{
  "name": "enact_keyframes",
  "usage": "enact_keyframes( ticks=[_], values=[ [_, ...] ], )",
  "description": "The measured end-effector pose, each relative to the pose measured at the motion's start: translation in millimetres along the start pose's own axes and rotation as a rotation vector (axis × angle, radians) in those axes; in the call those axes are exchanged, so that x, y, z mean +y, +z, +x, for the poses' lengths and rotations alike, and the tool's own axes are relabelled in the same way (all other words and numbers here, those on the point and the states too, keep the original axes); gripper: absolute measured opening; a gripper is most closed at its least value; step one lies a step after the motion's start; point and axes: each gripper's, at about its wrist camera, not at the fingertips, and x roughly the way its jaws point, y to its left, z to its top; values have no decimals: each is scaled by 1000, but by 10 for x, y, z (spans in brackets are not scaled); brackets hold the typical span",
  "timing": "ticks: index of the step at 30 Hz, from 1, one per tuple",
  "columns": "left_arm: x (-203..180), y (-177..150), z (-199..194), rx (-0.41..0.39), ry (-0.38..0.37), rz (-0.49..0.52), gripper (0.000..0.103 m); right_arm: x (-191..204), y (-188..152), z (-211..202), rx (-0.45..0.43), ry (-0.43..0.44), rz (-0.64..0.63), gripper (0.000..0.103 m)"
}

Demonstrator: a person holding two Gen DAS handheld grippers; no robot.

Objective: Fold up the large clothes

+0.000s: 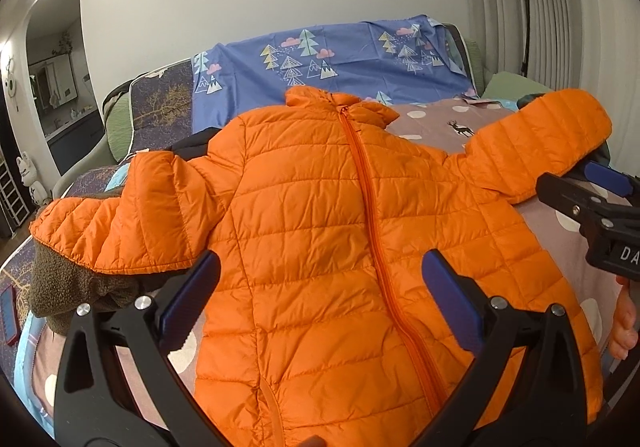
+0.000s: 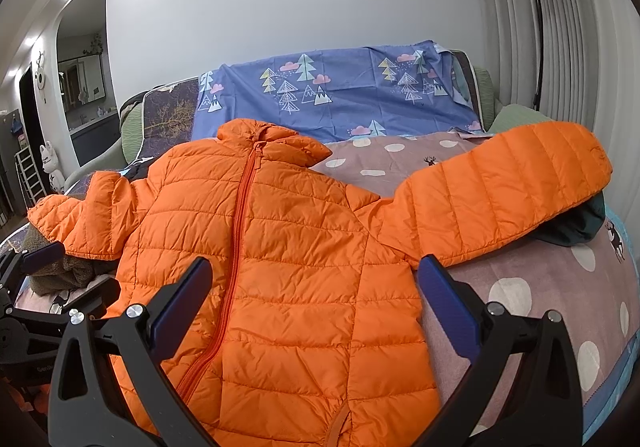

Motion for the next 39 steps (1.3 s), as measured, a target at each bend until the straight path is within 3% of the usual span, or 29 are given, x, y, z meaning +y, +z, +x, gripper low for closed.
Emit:
enact_keyframes(
  ticks=[18, 21, 24, 27, 30, 33, 35, 39],
  values=[
    [-50, 156, 12, -29, -15, 42, 100, 16, 118, 108, 14, 32, 1, 102],
    [-54, 240, 68, -29, -39, 54, 93, 4, 168, 179, 27, 49, 3, 102],
    [57, 437, 188, -19, -111, 34, 77, -51, 300, 329, 48, 119, 9, 102],
    [246, 766, 445, 12, -173, 6, 68, -185, 557, 641, 100, 265, 47, 102],
    [494, 1223, 854, 51, -202, -35, 68, -419, 925, 1129, 166, 387, 184, 102],
    [753, 1638, 1328, 111, -268, -150, 68, -687, 1273, 1888, 285, 470, 369, 102],
    [861, 1841, 1620, 143, -309, -200, 72, -823, 1374, 2281, 346, 486, 454, 102],
    [952, 2209, 2350, 203, -289, -256, 83, -1091, 1428, 3101, 424, 469, 624, 102]
  ],
)
